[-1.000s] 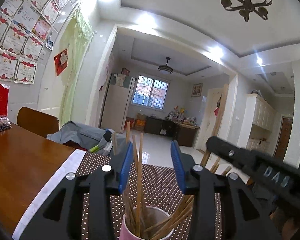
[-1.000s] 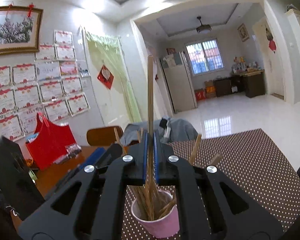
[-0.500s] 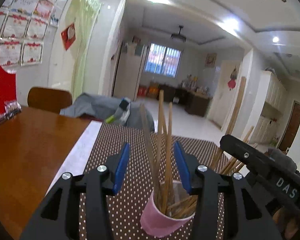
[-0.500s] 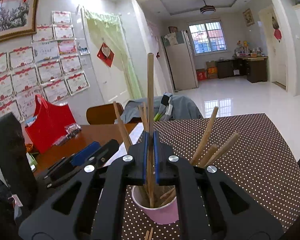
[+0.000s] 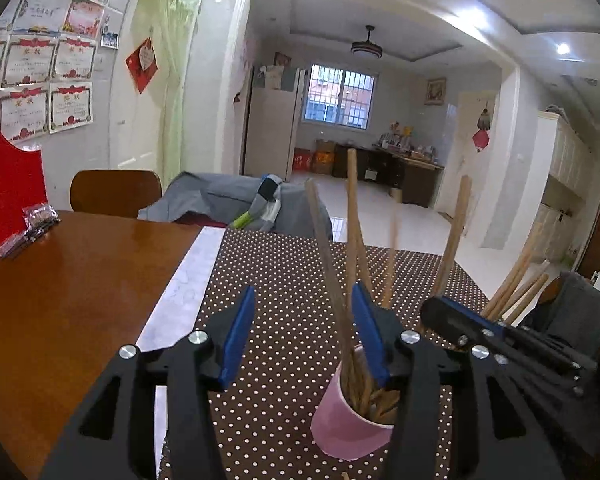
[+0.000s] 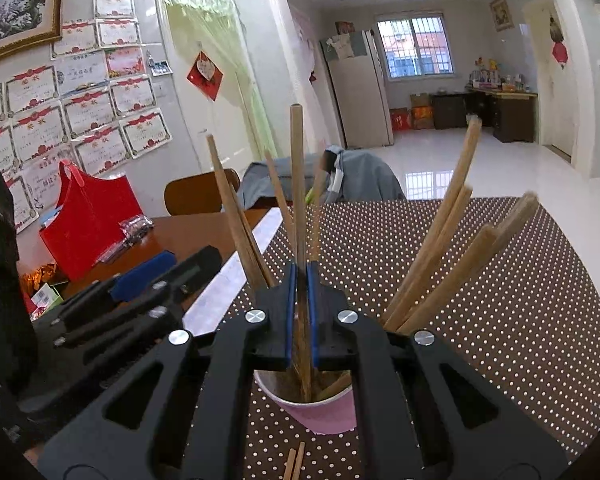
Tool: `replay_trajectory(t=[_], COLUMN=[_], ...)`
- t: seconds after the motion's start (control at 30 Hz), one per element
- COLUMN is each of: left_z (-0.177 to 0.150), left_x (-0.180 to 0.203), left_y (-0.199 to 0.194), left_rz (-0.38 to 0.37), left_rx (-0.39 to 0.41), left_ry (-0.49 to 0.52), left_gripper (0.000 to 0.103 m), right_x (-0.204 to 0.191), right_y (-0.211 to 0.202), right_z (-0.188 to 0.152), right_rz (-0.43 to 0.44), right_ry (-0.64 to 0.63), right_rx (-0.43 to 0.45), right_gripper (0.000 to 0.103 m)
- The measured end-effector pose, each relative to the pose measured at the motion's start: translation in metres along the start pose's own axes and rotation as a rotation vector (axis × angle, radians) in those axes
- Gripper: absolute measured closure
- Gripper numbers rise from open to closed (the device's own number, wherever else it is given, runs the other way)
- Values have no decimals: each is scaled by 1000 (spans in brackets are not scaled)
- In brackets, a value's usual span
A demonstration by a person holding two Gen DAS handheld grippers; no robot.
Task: Organize utensils
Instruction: 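Move both open tools back down to the last sticks on the table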
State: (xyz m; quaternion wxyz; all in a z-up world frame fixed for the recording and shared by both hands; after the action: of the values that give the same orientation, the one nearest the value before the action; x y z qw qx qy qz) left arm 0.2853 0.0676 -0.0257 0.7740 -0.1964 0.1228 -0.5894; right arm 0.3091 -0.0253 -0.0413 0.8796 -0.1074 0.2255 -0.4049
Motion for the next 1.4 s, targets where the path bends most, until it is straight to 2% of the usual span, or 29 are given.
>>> replay_trajectory(t=[0.23, 0.57, 0.9, 0.97, 1.0, 1.03, 1.07, 1.27, 1.4], left_z=[-2, -1, 5, 7, 8, 8, 7, 7, 2], left_x=[1, -1, -2, -3, -3, -5, -6, -22, -32], left_y=[3, 2, -7, -12, -14, -17, -20, -46, -58], left_rz=[12, 21, 33, 27, 23, 17, 11, 31, 10], left_rx=[-11, -7, 29, 35, 37, 36, 34, 66, 49], left_ry=[14, 8, 19, 12, 10, 8, 12, 45, 21], left_gripper=[52, 51, 51, 51, 51, 51, 51, 49, 49], right_x=[6, 12, 4, 4, 3, 2, 0, -5, -12], right_y=[11, -10, -28, -34, -37, -42, -47, -64, -76], right_z=[-7, 0, 7, 9, 10, 11, 11, 5, -3], right_rz=[2, 9, -85, -97, -103, -112, -123, -152, -158], right_ry=[22, 45, -36, -45, -50, -58, -65, -74, -71], right_rx=[-38, 14, 72, 88, 99, 118, 135, 153, 137], right_gripper=[97, 96, 95, 90, 79, 61, 53, 51, 51])
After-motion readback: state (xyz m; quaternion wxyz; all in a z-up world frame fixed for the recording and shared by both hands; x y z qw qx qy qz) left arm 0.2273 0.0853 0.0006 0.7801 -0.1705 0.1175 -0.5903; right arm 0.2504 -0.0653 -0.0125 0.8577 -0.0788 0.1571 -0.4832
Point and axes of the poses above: each gripper's, at about its wrist camera, not at the fingertips, and y roughly the way its jaws point, x to its right, z to its top, the point moved 2 cm from there along y, roughly the way its jaws point, and after that the axes turned 11 degrees about z, right-handed, at the moved point
